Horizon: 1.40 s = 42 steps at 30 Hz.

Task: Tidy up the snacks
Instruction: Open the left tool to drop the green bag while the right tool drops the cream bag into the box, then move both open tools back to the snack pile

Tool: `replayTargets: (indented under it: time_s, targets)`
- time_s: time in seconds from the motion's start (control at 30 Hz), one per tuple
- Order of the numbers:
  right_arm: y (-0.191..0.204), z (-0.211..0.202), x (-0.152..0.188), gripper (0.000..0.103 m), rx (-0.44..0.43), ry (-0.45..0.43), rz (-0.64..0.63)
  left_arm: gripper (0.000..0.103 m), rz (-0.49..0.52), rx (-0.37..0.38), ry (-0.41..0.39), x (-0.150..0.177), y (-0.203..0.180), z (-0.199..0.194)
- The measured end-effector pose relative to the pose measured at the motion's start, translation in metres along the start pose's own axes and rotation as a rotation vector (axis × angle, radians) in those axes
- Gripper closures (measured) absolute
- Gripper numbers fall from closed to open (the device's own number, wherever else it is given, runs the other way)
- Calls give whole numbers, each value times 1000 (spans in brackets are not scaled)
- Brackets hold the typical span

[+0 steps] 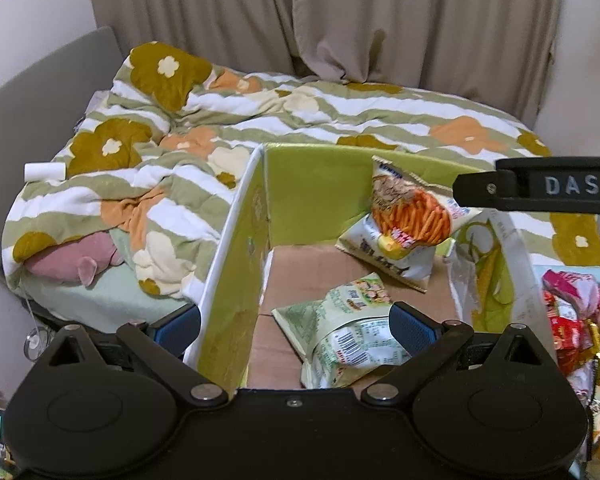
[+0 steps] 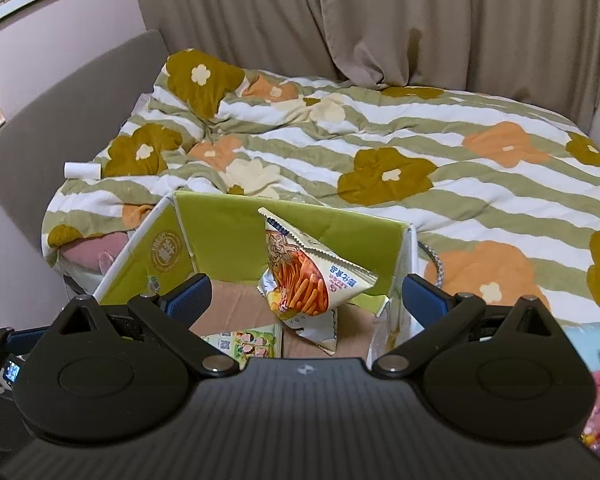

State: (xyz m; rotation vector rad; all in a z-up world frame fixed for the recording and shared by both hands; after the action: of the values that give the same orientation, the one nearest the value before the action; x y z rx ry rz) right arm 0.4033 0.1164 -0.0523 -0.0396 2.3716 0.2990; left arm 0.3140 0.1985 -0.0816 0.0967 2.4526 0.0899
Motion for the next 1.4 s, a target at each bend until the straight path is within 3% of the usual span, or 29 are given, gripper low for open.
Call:
replayTargets:
  time_s: [0.17,0.37,0.6,0.77,1.07,1.4]
  targets:
    - [-6,-35,6,0,24,-38,40,1,27,44,-45,-5,-8,-15]
    - [-28,-87,26,0,116,-83,114,1,93,115,-96,-4,-31,-34]
    - [-79,-150,60,0,229,-124,215,1,136,239,-110,11,-80,-58]
    - [-133,-192,92,0,330,-141,253,1,199,259,-102,33,-131,-73]
    - [-229,-235,172,0,359,-49,292,1,156,325,-21,89,-228,-89]
    - [-303,-239,244,0,321,31,411,1,121,346,57,147,-310,-76]
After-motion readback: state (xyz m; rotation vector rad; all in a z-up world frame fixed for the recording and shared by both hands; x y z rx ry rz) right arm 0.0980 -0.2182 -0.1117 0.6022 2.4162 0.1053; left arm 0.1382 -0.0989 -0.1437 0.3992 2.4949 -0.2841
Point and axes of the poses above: each gripper's, at about its wrist camera, not at the fingertips, and z roughly the way its jaws point, y to its left, x to its underside, the point moved 6 cm from there along z, roughly the way its jaws point, and after that the axes turned 5 degrees about z, right-handed, at the moved point
